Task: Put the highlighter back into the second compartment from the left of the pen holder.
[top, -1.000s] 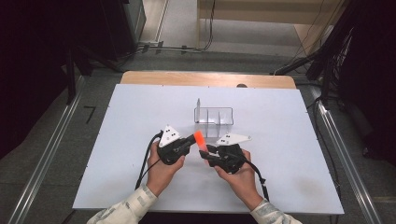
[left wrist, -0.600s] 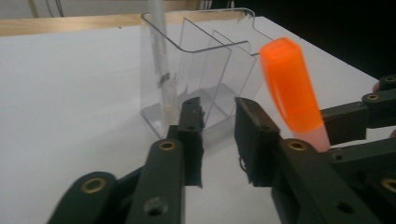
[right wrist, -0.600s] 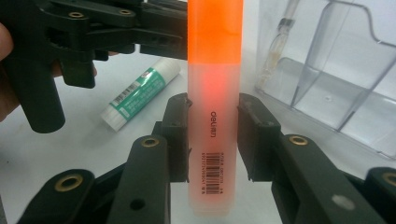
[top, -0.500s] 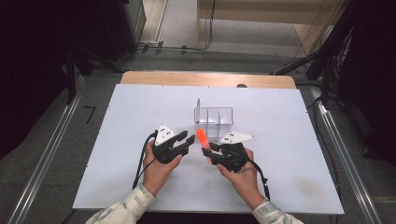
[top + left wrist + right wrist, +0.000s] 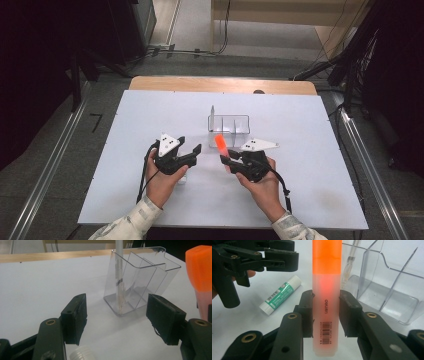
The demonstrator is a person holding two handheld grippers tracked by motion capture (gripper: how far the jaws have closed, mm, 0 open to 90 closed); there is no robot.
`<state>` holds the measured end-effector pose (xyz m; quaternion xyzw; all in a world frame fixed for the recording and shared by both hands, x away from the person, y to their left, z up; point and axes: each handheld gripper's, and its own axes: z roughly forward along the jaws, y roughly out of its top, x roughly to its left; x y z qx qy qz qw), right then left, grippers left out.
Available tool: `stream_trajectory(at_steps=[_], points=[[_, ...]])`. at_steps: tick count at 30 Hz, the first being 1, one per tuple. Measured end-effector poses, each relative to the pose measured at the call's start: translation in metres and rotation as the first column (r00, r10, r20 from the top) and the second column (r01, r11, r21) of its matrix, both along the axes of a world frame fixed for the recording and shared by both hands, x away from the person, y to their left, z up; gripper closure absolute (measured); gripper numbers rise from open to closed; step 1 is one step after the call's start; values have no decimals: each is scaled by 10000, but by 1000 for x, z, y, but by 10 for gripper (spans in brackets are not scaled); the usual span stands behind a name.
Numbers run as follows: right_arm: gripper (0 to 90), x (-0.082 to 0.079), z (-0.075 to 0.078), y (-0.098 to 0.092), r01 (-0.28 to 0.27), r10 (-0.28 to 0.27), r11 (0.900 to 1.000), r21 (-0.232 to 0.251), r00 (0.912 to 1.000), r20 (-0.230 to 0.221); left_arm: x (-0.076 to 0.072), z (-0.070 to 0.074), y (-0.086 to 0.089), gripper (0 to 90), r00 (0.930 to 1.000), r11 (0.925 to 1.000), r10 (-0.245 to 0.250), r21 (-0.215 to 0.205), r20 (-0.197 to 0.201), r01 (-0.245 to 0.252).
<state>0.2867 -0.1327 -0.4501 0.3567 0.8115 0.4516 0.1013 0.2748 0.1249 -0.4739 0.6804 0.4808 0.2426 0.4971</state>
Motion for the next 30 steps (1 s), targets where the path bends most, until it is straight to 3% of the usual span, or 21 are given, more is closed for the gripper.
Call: stream_trajectory(at_steps=[8, 17, 30], points=[[646, 7, 6, -7, 241, -243, 9994, 245, 9997, 43, -3, -5, 13, 323, 9997, 9998, 185, 48, -188, -184], [646, 25, 20, -20, 820, -837, 9945, 659, 9962, 240, -6, -9, 25, 318, 9985, 9991, 416, 124, -361, -412], [646, 47, 35, -20, 1275, -1340, 9857, 1099, 9895, 534, -7, -11, 36, 318, 9967, 9979, 642, 28, -487, -641]])
